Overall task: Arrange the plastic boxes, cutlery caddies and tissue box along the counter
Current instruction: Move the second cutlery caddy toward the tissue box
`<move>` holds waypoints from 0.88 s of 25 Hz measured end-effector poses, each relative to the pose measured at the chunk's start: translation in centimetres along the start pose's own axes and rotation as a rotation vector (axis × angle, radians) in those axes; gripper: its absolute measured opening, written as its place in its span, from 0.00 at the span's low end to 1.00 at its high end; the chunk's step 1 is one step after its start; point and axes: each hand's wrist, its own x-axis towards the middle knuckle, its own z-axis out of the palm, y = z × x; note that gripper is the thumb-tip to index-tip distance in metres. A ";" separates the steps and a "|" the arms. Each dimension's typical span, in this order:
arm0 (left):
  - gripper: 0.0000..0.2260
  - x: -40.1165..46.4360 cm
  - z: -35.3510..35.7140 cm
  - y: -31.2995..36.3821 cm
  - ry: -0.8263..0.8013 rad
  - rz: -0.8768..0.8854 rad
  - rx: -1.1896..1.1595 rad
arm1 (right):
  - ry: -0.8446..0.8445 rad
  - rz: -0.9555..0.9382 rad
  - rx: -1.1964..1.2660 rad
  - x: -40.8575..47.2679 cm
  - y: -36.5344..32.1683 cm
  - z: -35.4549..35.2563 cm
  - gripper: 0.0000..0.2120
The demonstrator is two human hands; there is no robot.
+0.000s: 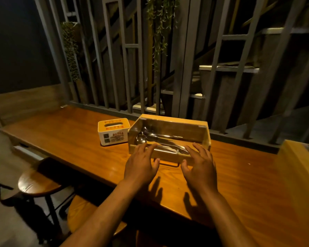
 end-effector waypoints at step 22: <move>0.21 14.3 1.6 -13.1 -0.152 0.036 -0.150 | -0.173 0.106 -0.391 5.6 -4.9 13.2 0.40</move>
